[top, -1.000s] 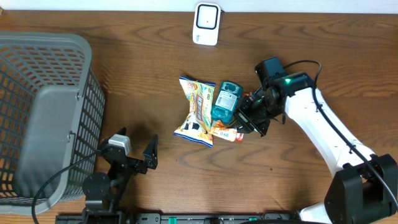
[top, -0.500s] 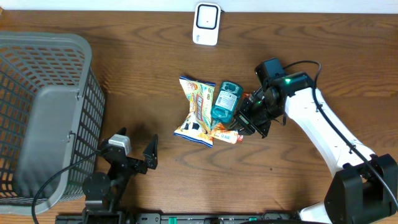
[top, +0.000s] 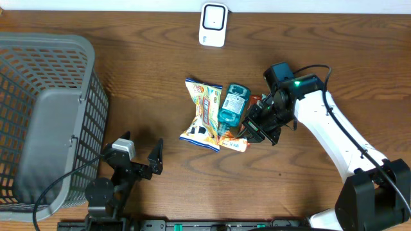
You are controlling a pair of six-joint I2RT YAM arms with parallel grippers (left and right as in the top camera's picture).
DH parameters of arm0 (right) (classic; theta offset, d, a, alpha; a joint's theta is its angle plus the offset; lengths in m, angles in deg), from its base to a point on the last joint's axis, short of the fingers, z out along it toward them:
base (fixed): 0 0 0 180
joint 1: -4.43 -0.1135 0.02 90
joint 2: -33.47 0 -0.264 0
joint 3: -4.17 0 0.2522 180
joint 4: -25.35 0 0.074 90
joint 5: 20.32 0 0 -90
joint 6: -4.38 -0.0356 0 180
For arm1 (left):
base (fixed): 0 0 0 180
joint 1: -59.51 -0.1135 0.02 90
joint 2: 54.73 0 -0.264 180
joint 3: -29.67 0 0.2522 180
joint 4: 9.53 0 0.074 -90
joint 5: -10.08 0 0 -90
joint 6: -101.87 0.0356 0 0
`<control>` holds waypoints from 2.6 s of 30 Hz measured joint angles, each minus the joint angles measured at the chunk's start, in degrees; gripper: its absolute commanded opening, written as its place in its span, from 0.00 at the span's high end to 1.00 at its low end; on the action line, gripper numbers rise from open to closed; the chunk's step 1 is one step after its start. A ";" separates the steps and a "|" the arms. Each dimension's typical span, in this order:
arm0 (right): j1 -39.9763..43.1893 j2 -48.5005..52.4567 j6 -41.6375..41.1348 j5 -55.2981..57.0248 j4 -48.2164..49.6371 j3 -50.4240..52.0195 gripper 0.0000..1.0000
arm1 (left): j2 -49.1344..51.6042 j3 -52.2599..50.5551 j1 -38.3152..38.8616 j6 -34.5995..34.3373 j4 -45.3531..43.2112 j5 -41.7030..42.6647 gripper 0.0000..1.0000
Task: Scan the item barcode
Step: 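Lift the Kleenex pack with the right gripper and hold it up, then hold the Kleenex pack in front of the white scanner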
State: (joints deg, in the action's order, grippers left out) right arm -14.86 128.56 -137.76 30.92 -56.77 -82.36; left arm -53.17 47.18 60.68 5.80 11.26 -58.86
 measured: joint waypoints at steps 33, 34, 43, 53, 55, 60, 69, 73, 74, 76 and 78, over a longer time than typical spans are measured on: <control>-1.95 18.10 22.71 42.25 88.52 0.20 0.99 | 0.26 0.02 0.00 -0.13 0.09 -0.22 0.02; -1.97 20.24 24.04 42.42 94.27 0.35 0.99 | 0.28 0.02 0.00 -0.13 0.09 -0.22 0.02; -2.01 37.59 33.48 43.06 125.13 -5.31 0.99 | 0.33 0.02 0.00 -0.11 0.09 -0.22 0.02; -2.19 51.84 37.81 43.21 117.55 -27.96 0.99 | 0.33 0.02 0.00 -0.13 0.09 -0.22 0.02; -2.19 51.87 37.99 43.25 115.34 -29.92 0.99 | 0.33 0.02 0.00 -0.13 0.09 -0.22 0.02; -2.21 51.87 39.54 43.28 113.72 -31.71 0.99 | 0.33 0.02 0.00 -0.13 0.09 -0.22 0.02; -2.93 51.87 43.06 43.28 114.46 -31.71 0.99 | 0.33 0.02 0.00 -0.11 0.09 -0.22 0.02; -3.04 51.39 43.60 43.30 110.90 -31.85 0.99 | 0.33 0.02 0.00 -0.13 0.09 -0.22 0.02; -3.04 51.01 43.69 43.41 108.50 -31.85 0.99 | 0.33 0.02 0.00 -0.11 0.09 -0.22 0.02; -3.04 48.72 43.76 44.65 99.14 -31.74 0.99 | 0.33 0.02 0.00 -0.13 0.11 -0.22 0.02; -3.02 45.00 43.87 47.60 89.72 -31.47 0.99 | 0.33 0.02 0.00 -0.11 0.09 -0.22 0.02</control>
State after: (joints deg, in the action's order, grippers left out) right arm -17.88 173.56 -93.90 78.52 32.95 -113.83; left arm -52.84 47.20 60.68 5.69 11.34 -59.08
